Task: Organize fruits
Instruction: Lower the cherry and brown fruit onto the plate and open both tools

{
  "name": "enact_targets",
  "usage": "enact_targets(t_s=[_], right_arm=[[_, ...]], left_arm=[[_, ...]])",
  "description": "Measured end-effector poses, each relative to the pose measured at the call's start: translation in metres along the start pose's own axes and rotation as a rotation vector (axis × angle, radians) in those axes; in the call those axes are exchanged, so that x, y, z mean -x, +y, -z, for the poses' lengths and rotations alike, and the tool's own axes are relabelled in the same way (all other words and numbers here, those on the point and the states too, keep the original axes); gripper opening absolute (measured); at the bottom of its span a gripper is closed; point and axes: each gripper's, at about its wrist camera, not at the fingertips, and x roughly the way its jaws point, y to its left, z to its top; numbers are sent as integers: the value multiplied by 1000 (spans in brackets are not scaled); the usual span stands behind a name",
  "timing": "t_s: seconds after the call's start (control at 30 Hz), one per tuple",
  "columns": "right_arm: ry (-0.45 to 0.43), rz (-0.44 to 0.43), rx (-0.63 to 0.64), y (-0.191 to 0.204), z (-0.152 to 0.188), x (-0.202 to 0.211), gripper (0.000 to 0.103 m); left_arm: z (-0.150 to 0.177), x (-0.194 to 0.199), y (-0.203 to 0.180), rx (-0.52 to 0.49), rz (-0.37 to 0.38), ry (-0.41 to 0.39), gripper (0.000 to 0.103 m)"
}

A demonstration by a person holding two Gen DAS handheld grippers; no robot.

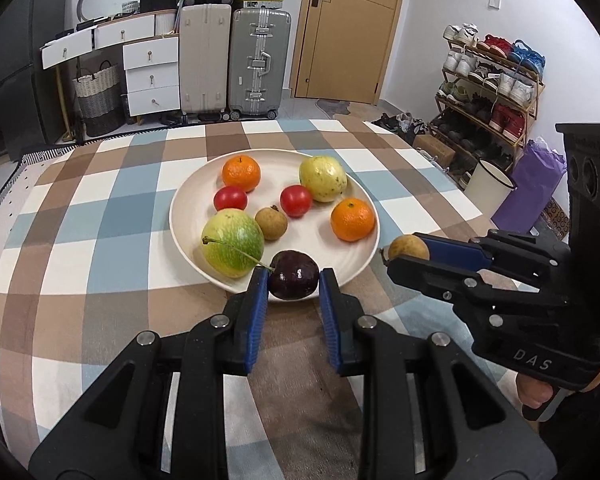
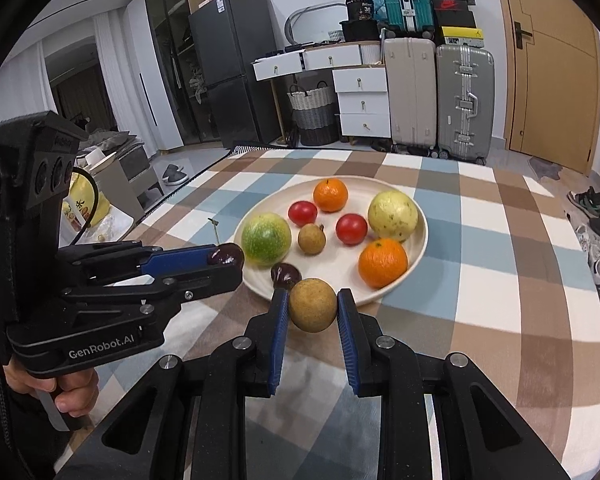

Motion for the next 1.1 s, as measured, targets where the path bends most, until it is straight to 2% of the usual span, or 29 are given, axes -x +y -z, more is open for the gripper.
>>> enact_targets(t_s=[0.27, 0.67, 1.1], right_arm=[[-25, -5, -2, -4, -19, -10, 24], [-55, -23, -66, -17, -15, -26, 25], [-29, -17, -56, -17, -16, -38, 25]], left_arm=[[-14, -11, -1, -19, -22, -13, 23], [-23, -26, -1, -43, -58, -23, 23], [-25, -38, 2, -50, -60, -17, 23]])
